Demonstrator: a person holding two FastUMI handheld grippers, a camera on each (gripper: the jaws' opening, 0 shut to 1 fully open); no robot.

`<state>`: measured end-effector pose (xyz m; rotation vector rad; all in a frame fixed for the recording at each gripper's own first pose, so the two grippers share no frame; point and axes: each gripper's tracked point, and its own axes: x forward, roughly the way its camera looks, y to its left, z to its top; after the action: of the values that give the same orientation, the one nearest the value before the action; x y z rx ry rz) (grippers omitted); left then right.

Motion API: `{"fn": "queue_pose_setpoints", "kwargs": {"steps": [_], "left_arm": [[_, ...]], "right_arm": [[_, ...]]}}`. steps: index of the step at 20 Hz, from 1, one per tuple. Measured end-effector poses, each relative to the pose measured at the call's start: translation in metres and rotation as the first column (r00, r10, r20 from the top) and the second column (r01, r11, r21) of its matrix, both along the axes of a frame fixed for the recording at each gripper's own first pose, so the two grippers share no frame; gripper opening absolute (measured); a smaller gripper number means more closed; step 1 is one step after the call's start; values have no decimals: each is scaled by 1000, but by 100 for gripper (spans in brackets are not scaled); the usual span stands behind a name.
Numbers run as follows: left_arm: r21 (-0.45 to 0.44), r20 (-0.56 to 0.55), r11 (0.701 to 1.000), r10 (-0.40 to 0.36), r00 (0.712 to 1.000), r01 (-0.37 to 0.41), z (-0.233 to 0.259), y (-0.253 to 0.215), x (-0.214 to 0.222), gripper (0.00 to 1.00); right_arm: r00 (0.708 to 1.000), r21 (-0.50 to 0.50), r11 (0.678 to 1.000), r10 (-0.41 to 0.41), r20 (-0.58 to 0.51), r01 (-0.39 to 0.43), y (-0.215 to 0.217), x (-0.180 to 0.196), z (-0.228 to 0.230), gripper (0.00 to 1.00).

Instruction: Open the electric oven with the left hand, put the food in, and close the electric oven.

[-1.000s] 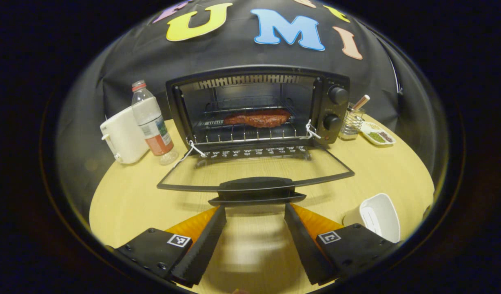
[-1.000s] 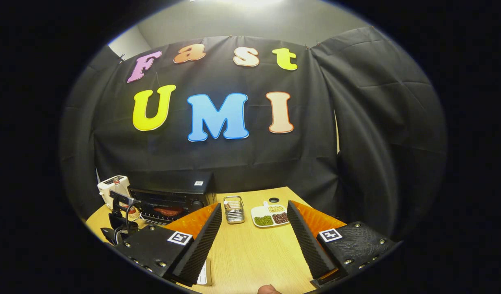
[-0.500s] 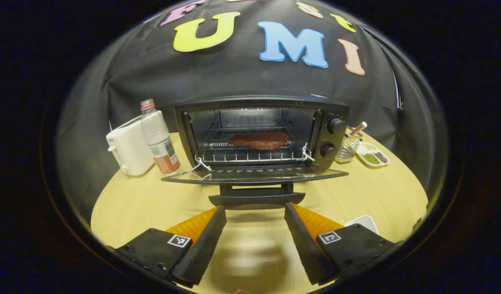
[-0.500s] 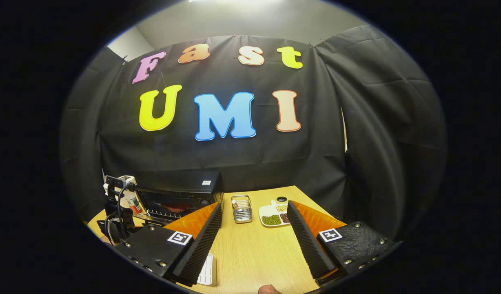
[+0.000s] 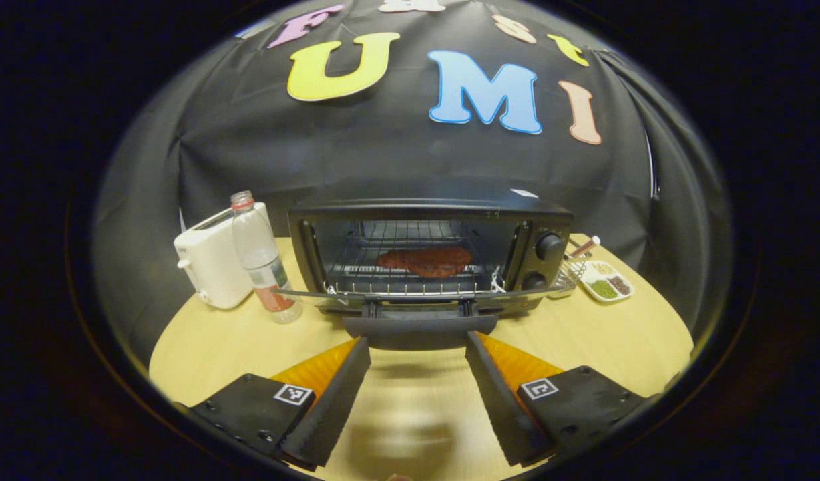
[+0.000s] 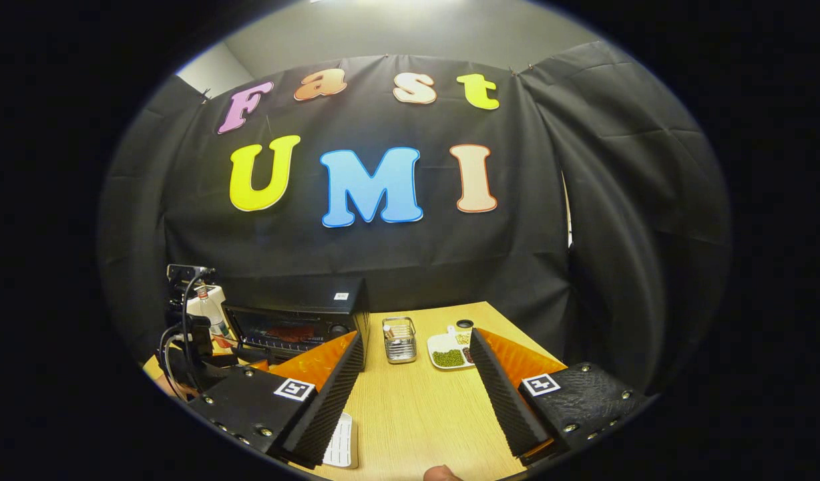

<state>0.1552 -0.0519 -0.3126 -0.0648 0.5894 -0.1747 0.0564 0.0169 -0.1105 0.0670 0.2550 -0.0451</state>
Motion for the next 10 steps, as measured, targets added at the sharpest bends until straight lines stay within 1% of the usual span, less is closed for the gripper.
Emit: {"fn": "queue_pose_setpoints", "kwargs": {"steps": [6, 10], "left_arm": [[18, 71, 1000, -5, 997, 4, 28, 0, 23, 97], [9, 138, 1000, -13, 990, 12, 52, -2, 34, 97]], "right_arm": [[1000, 15, 1000, -8, 3, 8, 5, 2, -3, 97], [1000, 30, 999, -13, 17, 12, 7, 5, 0, 97]]}}
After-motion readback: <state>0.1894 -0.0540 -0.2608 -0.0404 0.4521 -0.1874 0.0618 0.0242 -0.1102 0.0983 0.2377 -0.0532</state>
